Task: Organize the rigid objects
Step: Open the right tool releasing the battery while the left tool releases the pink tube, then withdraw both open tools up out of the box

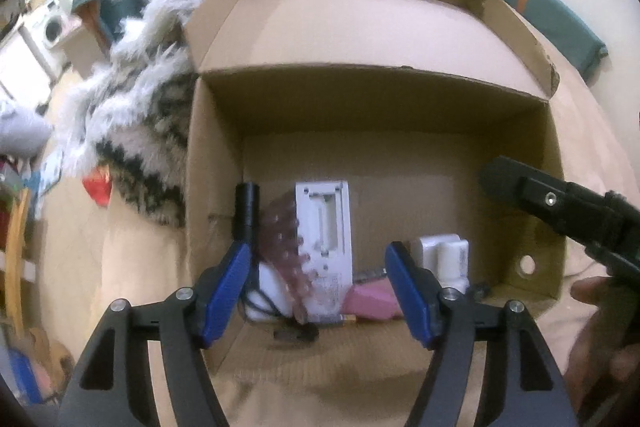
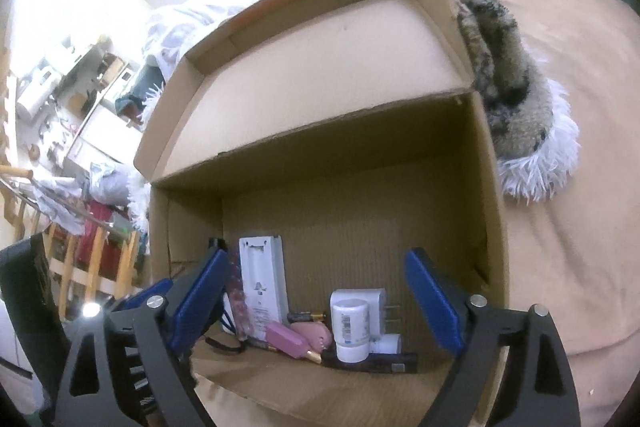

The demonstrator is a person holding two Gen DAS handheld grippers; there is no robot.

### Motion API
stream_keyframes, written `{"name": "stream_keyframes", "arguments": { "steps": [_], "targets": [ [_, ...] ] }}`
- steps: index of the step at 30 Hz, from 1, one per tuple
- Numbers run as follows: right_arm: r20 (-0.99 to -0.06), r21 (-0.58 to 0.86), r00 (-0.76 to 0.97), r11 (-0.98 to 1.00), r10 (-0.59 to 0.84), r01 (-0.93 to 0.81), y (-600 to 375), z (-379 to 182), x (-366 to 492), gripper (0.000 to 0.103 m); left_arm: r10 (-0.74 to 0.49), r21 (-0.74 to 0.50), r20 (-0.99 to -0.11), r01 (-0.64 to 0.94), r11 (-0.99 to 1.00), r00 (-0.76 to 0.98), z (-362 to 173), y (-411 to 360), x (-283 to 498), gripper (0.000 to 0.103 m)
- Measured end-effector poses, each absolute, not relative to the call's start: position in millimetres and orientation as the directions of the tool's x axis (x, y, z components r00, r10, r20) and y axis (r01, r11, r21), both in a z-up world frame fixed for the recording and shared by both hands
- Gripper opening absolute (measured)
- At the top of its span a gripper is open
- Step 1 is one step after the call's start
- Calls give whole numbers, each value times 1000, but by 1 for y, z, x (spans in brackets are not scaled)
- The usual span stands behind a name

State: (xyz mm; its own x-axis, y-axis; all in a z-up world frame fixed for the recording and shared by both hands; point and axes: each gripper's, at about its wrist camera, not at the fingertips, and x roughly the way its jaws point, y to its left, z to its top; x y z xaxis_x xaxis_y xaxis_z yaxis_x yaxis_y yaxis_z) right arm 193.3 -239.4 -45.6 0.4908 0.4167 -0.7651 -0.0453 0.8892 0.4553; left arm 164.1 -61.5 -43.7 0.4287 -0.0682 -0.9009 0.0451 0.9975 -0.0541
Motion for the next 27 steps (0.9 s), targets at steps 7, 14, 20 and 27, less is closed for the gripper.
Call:
{"name": "stream_keyframes", "arguments": {
  "steps": [7,14,20,27],
  "targets": [
    [-738,472,536,881,409,-23,-249,-32,180,103,-54,-68,-883,-14,998,467,-9,-39,149,67],
    [-754,471,496,881,430,-46,-243,-7,154,103,-46,-88,-893,-73,993,447,9,-11,136,67],
    [-751,434,511,896,417,-93,-237,13,121,103,15,-37,-868,-95,995,496,26,1,107,67],
    [-741,365,567,924,360,-111,-236,23,78,103,62,29,-830,-69,997,554,30,0,62,83]
  ]
}}
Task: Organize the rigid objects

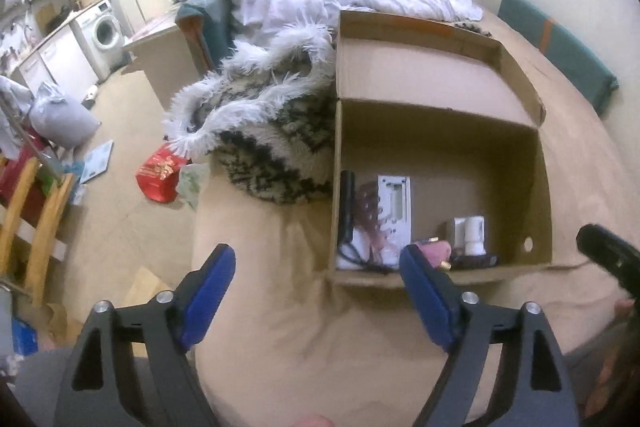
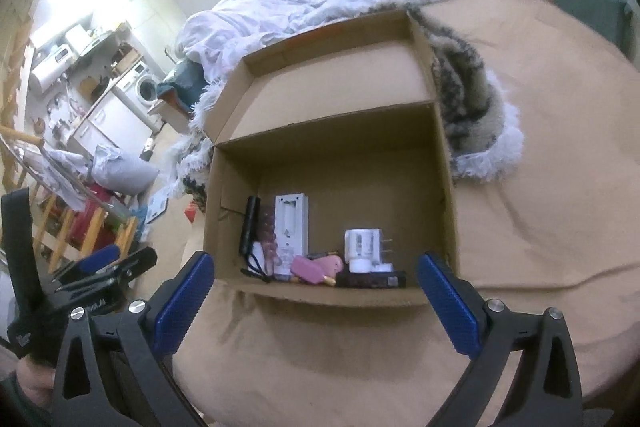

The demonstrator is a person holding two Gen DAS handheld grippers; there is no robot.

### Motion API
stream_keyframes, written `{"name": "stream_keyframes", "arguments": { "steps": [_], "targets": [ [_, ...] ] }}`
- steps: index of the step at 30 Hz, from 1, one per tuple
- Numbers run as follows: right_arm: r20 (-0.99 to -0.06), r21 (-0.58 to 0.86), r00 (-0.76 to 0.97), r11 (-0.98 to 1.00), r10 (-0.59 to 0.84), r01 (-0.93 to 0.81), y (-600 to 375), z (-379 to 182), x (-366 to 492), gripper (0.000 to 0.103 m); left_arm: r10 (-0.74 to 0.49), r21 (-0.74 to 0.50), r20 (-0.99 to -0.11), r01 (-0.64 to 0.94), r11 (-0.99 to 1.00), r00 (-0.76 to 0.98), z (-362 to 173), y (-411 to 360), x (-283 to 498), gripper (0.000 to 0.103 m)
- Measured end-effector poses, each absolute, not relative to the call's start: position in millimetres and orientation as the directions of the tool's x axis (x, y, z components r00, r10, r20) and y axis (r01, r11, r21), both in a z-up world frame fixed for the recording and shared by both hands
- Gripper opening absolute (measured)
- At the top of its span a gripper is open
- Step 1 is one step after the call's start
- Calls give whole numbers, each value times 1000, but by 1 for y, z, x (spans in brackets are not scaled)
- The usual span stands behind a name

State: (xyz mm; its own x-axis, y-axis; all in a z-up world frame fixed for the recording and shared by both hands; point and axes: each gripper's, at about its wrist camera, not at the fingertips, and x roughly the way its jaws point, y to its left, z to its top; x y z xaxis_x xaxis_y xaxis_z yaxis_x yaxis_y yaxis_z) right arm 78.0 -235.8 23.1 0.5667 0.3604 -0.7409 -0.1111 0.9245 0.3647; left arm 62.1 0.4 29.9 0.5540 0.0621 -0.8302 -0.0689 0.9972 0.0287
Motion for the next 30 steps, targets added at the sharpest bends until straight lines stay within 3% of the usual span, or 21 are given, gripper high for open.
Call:
{"name": "stream_keyframes", "arguments": {
  "steps": [4,13,30],
  "targets": [
    [-736,330,591,937,332,-115,-235,20,60,103,6,-14,-822,-31,999,569,23,-1,44,101],
    [-701,277,665,958,257,-78,-235,-3,47,103,33,-2,-771,-53,999,636,10,-7,38,102],
    [-721,219,653,971,230,-99,-225,-10,48,103,23,-11,-783,-51,999,622,3,-10,41,102]
  ]
}}
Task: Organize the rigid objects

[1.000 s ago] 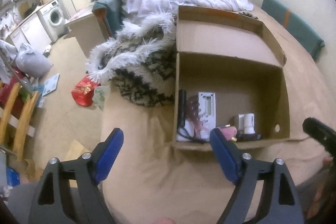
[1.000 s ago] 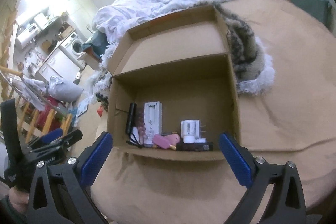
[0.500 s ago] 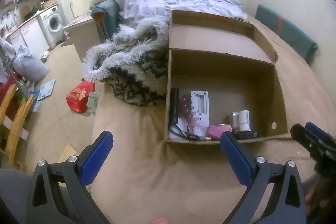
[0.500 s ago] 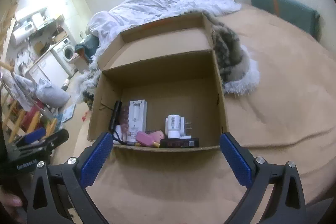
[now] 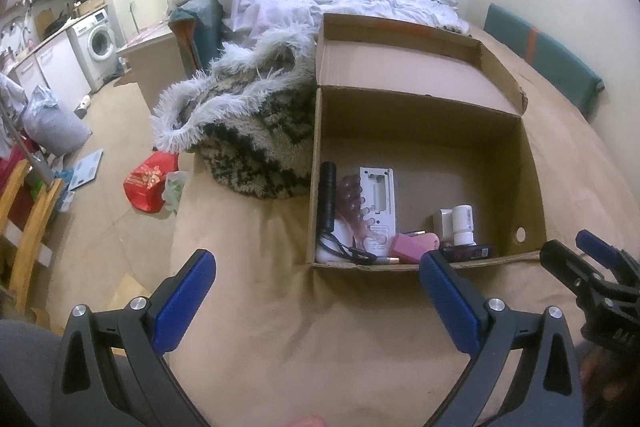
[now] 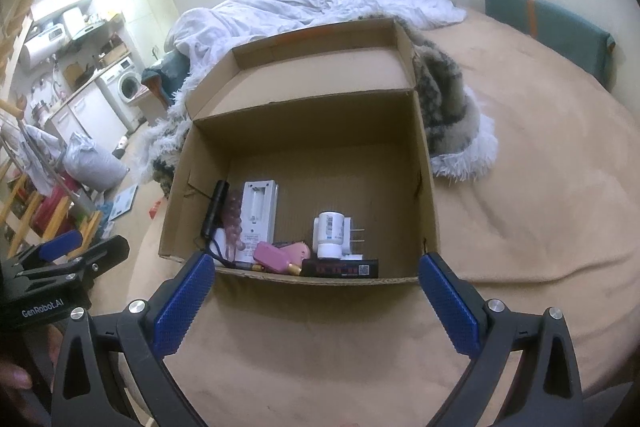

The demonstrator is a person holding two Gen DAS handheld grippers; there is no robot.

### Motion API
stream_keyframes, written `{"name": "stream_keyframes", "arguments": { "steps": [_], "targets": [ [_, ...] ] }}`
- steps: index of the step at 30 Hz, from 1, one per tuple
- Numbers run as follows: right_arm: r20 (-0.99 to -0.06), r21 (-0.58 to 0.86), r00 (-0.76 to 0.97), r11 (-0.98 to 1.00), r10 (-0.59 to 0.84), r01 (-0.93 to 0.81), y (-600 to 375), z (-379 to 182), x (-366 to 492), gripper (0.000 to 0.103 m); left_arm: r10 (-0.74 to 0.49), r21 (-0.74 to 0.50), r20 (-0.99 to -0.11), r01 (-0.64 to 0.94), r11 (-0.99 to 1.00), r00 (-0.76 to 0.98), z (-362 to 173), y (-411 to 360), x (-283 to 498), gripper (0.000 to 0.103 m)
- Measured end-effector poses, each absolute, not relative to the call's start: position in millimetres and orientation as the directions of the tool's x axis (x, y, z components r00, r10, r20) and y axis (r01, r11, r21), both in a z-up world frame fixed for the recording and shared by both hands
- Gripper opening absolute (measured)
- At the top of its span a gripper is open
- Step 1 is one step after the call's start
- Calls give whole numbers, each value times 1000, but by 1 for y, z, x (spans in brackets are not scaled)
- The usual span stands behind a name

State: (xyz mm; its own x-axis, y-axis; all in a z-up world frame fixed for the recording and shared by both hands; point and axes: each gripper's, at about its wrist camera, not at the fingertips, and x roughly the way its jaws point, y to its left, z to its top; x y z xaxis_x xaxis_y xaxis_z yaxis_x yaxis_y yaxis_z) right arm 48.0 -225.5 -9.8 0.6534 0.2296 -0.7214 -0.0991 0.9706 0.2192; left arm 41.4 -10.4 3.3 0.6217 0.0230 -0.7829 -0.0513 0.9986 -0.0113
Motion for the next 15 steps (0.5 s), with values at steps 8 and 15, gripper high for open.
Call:
{"name": "stream_keyframes", "arguments": {
  "steps": [8,15],
  "targets": [
    [-724,219,652,971,226,-94,-228,-8,51,103,70,35,-766,-67,997,638,5,-12,40,102],
    [-726,210,653,973,218,-93,-227,-9,51,103,58,17,-775,-71,997,629,4,-9,42,102]
  ]
}}
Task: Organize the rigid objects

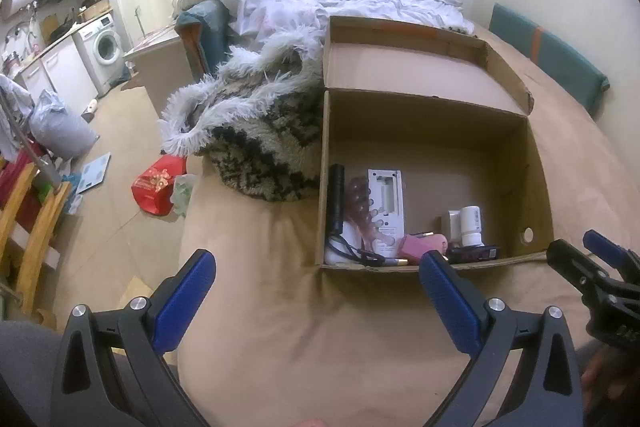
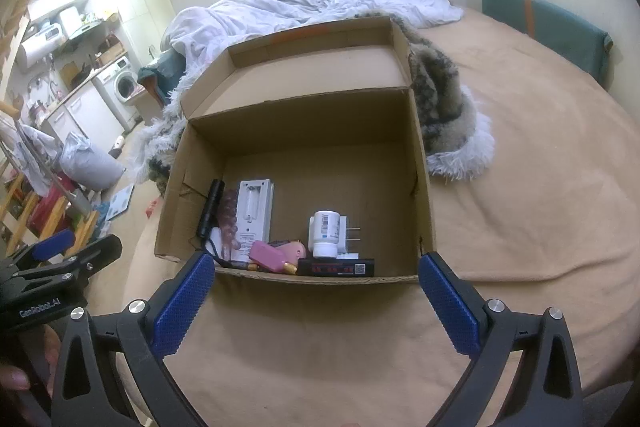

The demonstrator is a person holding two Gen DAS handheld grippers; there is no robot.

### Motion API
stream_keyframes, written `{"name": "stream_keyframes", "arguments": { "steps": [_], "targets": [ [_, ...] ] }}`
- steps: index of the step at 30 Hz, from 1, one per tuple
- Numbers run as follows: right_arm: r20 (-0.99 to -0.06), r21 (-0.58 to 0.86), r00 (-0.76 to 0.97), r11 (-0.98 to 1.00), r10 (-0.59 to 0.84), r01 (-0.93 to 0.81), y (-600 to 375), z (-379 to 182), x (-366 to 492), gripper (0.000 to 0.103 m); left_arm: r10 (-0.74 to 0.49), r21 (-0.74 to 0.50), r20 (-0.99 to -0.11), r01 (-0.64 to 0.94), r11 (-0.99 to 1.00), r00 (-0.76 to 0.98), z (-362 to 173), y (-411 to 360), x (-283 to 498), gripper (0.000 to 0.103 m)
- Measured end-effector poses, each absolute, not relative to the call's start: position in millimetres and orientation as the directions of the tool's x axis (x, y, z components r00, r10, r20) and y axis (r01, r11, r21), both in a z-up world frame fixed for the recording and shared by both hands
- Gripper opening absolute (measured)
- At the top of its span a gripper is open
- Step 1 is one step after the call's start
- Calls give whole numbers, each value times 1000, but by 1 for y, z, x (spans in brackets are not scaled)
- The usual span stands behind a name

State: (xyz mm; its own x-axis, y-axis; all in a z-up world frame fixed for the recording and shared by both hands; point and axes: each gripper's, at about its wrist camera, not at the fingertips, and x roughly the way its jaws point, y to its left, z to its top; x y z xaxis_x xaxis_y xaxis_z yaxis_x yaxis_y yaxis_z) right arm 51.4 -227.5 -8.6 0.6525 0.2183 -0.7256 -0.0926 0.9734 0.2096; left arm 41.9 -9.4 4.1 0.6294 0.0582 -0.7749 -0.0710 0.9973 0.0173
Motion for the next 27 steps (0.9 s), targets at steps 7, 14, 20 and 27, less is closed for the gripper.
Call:
{"name": "stream_keyframes", "arguments": {
  "steps": [7,14,20,27],
  "targets": [
    [-728,203,652,975,213,-93,-227,-10,52,103,53,11,-777,-70,997,627,4,-9,42,102],
    [-726,195,655,976,209,-95,-227,-10,52,103,51,7,-779,-72,997,624,3,-7,41,102],
    [-727,194,653,976,210,-98,-226,-10,51,103,47,7,-787,-68,998,615,1,-8,42,102],
    [-725,192,655,976,212,-103,-226,-9,51,103,49,9,-789,-68,998,613,0,-8,43,102]
  ]
}}
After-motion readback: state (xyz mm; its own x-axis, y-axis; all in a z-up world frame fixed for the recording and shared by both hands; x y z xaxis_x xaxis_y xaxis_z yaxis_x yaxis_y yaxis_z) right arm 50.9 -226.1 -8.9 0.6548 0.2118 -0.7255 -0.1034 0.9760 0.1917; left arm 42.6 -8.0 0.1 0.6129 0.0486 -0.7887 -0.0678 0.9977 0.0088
